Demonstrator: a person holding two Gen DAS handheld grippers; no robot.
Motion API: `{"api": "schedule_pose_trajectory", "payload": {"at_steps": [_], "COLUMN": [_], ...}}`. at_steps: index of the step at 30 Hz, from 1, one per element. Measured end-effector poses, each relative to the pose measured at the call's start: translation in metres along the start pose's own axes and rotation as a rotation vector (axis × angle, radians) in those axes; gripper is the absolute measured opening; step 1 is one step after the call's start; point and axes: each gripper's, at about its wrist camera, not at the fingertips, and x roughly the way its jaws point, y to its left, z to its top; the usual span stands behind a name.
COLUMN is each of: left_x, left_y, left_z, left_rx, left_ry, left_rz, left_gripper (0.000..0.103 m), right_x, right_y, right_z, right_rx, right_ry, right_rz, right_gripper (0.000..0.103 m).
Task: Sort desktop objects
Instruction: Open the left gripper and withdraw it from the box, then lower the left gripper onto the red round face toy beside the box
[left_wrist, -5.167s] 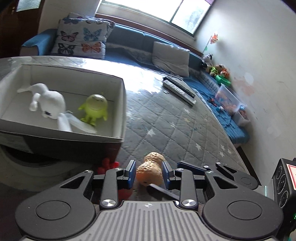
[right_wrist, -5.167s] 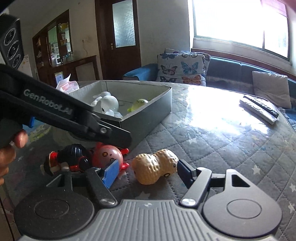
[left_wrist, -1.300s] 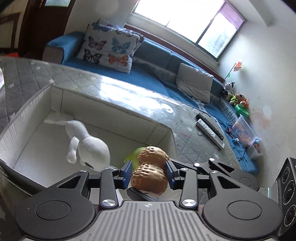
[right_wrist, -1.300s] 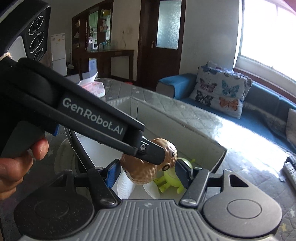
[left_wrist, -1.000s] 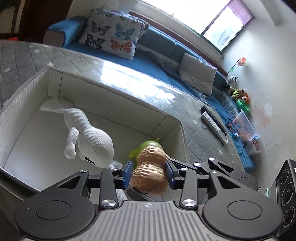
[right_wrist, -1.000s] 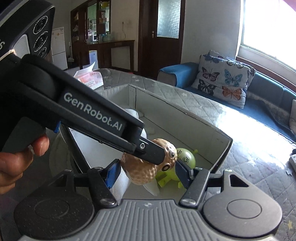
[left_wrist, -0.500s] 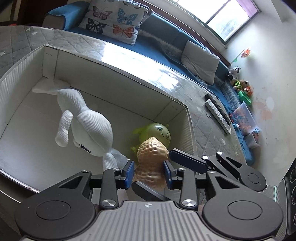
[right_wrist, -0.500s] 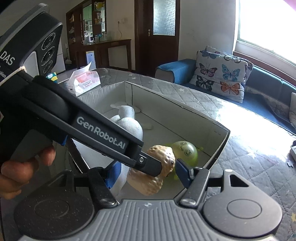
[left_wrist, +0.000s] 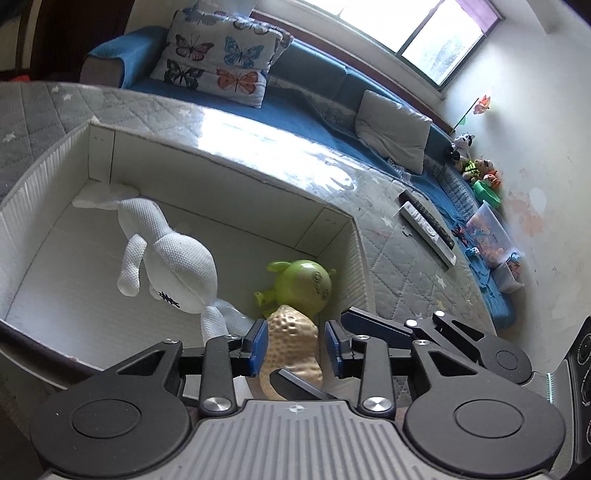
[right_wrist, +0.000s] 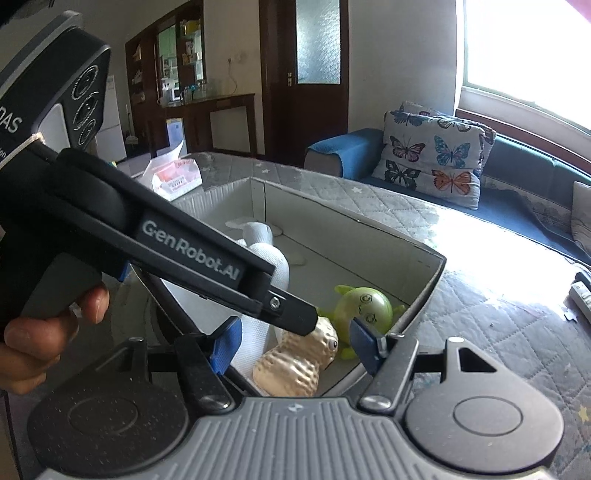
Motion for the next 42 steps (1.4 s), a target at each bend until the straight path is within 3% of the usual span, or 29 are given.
{"api": "schedule_pose_trajectory", "payload": {"at_steps": [15, 31, 42], "left_x": [-0.046, -0.048, -0.031], "left_y": [-0.015, -0.01, -0.016], "left_z": [-0.034, -0.078, -0.085], "left_rx": [0.053, 0.026, 0.024], "left_ry": [-0.088, -0.045, -0.008], "left_rz": [0.032, 0.024, 0.02], "left_gripper": [0.036, 0.036, 0.036], "right_x": [-0.053, -0.067, -0.066], "right_y": [0.0, 0.018, 0.017], "right_z": [-0.027, -0.079, -0.087], "right_rx": [0.078, 0.159, 0.209], "right_ry": [-0.071, -0.026, -0.025], "right_rz": [-0.037, -0.035, -0.042], "right_gripper": [0.067, 0.067, 0.067]}}
